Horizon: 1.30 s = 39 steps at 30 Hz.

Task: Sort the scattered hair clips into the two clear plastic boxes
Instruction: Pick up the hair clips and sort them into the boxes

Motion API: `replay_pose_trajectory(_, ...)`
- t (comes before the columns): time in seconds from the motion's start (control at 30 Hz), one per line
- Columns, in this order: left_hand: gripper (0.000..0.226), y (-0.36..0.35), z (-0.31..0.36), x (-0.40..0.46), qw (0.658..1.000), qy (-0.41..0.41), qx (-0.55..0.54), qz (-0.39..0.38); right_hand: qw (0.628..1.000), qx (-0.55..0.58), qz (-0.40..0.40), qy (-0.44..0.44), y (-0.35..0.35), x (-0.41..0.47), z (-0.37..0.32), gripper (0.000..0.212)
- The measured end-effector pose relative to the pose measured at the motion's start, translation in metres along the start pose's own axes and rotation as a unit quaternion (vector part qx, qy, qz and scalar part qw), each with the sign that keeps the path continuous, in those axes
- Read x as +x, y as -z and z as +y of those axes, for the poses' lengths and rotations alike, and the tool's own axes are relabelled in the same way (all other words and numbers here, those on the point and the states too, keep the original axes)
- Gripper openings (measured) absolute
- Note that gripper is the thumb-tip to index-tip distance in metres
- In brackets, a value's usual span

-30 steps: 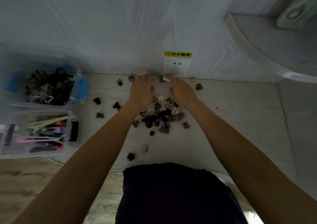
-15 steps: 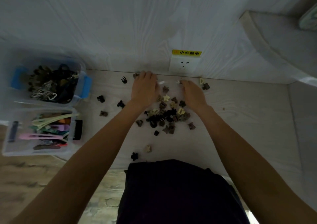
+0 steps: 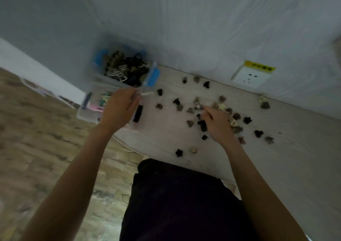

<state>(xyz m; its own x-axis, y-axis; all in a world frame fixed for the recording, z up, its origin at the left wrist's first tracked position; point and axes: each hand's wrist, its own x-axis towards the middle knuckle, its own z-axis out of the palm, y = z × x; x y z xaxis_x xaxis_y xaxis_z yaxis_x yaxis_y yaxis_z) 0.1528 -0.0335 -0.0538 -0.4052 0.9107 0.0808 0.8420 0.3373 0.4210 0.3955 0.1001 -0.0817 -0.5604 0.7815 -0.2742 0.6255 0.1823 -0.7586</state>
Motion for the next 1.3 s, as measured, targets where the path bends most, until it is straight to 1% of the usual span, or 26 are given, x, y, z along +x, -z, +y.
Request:
replay_pose_trajectory(0.07,0.032,0.010,-0.034,-0.008,0.999,-0.002,0.045,-0.020,0.999,0.023,-0.026,0.041,-0.022,-0.002,-0.028,0.032)
replay_pose_trajectory(0.17,0.032,0.012,-0.081,-0.019,0.991,-0.018,0.121,-0.048,0.994,0.013,-0.042,0.101,-0.060,0.003,-0.067,0.030)
replay_pose_trajectory(0.23,0.037,0.007,-0.102,-0.026,0.988,-0.016,0.131,-0.075,0.991,0.002,-0.047,0.124,-0.084,0.010,-0.090,0.030)
replay_pose_trajectory(0.3,0.035,0.004,-0.112,-0.032,0.991,-0.014,0.109,-0.080,0.988,-0.014,-0.047,0.149,-0.107,0.016,-0.111,0.030)
replay_pose_trajectory(0.37,0.035,0.003,-0.114,-0.038,0.996,-0.023,0.054,-0.067,0.984,-0.044,-0.052,0.167,-0.128,0.021,-0.125,0.028)
replay_pose_trajectory(0.43,0.034,0.010,-0.121,-0.044,0.998,-0.004,0.001,-0.055,0.982,-0.079,-0.054,0.166,-0.153,0.025,-0.139,0.027)
replay_pose_trajectory(0.53,0.034,0.016,-0.128,-0.049,0.997,0.060,-0.056,-0.010,0.976,-0.122,-0.044,0.177,-0.178,0.031,-0.153,0.029)
replay_pose_trajectory(0.67,0.036,0.022,-0.125,-0.045,0.995,0.055,-0.068,0.057,0.950,-0.187,-0.062,0.241,-0.196,0.034,-0.156,0.031)
replay_pose_trajectory(0.73,0.033,0.026,-0.115,-0.040,0.994,0.030,-0.066,0.082,0.953,-0.161,-0.025,0.257,-0.193,0.027,-0.152,0.030)
replay_pose_trajectory(0.8,0.029,0.027,-0.096,-0.035,0.992,-0.014,-0.096,0.082,0.957,-0.120,0.049,0.260,-0.179,0.012,-0.142,0.030)
replay_pose_trajectory(0.83,0.028,0.025,-0.082,-0.032,0.989,-0.044,-0.125,0.063,0.958,-0.113,0.089,0.249,-0.170,0.002,-0.133,0.031)
replay_pose_trajectory(0.9,0.029,0.016,-0.051,-0.031,0.978,-0.103,-0.183,-0.012,0.958,-0.131,0.166,0.195,-0.152,-0.021,-0.106,0.032)
replay_pose_trajectory(0.97,0.039,-0.003,-0.022,-0.033,0.967,-0.137,-0.193,-0.091,0.962,-0.163,0.205,0.080,-0.135,-0.044,-0.077,0.038)
replay_pose_trajectory(1.03,0.055,-0.031,-0.002,-0.031,0.974,-0.137,-0.128,-0.130,0.965,-0.169,0.183,-0.080,-0.120,-0.066,-0.046,0.061)
replay_pose_trajectory(1.07,0.063,-0.043,0.006,-0.028,0.979,-0.113,-0.078,-0.150,0.962,-0.159,0.162,-0.151,-0.114,-0.077,-0.032,0.075)
replay_pose_trajectory(1.13,0.076,-0.063,0.017,-0.017,0.977,-0.033,0.002,-0.212,0.953,-0.132,0.122,-0.243,-0.106,-0.094,-0.010,0.102)
replay_pose_trajectory(1.17,0.080,-0.071,0.021,-0.012,0.971,-0.001,0.018,-0.239,0.951,-0.126,0.101,-0.262,-0.106,-0.099,-0.003,0.112)
replay_pose_trajectory(1.23,0.086,-0.082,0.024,-0.005,0.966,0.035,0.023,-0.254,0.956,-0.123,0.065,-0.259,-0.114,-0.098,0.002,0.122)
replay_pose_trajectory(1.3,0.093,-0.095,0.028,0.000,0.966,0.048,0.025,-0.251,0.959,-0.113,0.061,-0.253,-0.118,-0.088,0.005,0.119)
